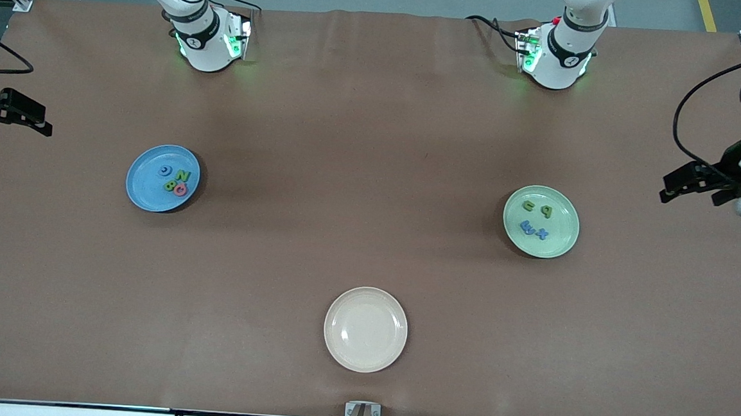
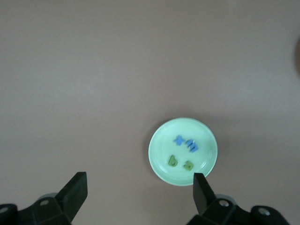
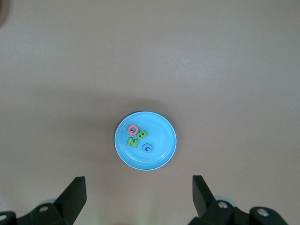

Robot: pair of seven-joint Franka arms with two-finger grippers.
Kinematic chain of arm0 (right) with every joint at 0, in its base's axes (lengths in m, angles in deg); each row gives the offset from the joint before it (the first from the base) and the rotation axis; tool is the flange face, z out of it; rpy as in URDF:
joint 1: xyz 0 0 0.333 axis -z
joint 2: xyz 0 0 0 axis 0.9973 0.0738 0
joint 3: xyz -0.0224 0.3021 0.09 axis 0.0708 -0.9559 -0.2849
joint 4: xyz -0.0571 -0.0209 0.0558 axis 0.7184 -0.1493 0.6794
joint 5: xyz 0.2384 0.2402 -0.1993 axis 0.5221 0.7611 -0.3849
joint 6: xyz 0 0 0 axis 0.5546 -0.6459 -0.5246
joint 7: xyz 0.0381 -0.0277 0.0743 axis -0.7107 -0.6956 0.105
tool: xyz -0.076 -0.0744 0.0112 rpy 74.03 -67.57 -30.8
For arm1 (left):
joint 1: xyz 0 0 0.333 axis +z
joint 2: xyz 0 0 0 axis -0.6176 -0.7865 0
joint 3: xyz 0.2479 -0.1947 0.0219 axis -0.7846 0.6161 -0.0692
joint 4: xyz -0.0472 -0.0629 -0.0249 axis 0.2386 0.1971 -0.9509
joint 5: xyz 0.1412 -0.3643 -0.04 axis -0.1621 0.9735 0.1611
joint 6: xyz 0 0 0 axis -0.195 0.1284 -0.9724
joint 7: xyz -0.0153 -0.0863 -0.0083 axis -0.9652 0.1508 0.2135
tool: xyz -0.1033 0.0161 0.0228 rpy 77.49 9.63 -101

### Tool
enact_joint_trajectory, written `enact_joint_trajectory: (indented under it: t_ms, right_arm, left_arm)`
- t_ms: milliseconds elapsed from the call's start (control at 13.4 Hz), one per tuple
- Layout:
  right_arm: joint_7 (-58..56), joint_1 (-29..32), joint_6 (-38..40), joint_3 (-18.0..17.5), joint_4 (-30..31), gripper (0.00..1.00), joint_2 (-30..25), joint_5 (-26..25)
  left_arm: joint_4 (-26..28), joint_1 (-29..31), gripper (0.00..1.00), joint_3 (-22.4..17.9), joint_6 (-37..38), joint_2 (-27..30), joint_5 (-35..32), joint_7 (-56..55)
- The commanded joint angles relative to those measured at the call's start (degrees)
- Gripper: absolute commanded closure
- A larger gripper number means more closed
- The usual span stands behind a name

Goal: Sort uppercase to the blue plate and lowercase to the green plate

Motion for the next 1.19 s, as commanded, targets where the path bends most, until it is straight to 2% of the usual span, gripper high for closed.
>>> enact_joint_trajectory:
  t_ms: [0, 521, 819, 968, 1116]
  right_arm:
    - [1.66, 2.12, -0.52, -2.84, 1.78, 0.00, -2.00, -1.02]
    - [1.83, 0.28, 0.97, -2.32, 2.04, 0.00, -5.07, -0.50]
    - [1.75, -1.05, 1.24, -1.79, 2.48, 0.00, -5.08, -0.50]
    - [1.83, -2.35, 1.15, 0.22, 2.66, 0.00, -4.99, -0.23]
    - [1.83, -2.80, 1.94, 0.67, 2.22, 0.00, -4.91, -0.14]
  left_arm:
    - [-4.91, -0.17, 0.01, 0.45, 1.85, -0.62, 0.73, -3.37]
    - [-10.10, -0.26, 0.01, 0.45, 7.37, -0.53, 0.82, -4.00]
    - [-10.02, -0.43, 0.01, 0.63, 12.03, -0.36, 0.73, -5.75]
    - [-10.11, -0.43, 0.01, 1.15, 12.13, -0.36, 0.56, -5.93]
    - [-10.20, -0.34, 0.01, 1.15, 12.13, -0.36, 0.47, -5.93]
